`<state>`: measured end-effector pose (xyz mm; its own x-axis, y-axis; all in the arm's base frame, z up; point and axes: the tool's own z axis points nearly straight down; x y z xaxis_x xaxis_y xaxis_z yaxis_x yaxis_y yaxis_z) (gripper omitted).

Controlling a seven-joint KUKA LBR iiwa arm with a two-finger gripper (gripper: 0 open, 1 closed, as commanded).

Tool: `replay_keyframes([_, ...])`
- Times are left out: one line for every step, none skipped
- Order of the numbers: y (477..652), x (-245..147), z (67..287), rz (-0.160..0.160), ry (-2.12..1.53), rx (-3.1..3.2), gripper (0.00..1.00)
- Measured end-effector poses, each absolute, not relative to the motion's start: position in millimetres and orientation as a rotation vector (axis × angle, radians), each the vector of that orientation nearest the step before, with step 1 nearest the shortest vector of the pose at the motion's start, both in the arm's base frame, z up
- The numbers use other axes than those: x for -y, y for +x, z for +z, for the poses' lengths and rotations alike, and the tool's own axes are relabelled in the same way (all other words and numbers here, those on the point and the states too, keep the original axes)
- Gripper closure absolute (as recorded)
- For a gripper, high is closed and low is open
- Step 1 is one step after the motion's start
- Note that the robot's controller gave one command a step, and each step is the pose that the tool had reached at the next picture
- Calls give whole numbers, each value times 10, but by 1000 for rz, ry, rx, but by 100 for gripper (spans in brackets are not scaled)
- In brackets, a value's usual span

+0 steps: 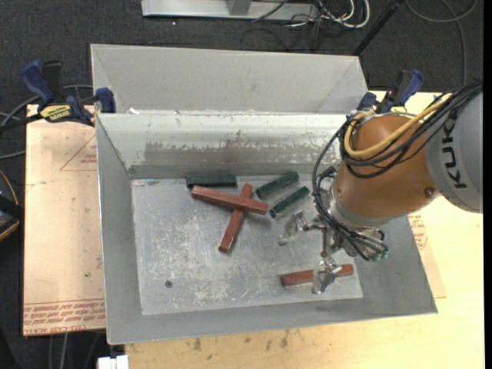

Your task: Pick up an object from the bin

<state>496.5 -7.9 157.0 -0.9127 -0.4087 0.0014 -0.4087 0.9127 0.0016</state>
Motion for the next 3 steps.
replay_keyframes([4893,16,1549,-7,753,3040,0])
replay_keyframes([5094,165,760,-3,960,2996,100])
replay_keyframes([5094,166,761,-4,959,2996,100])
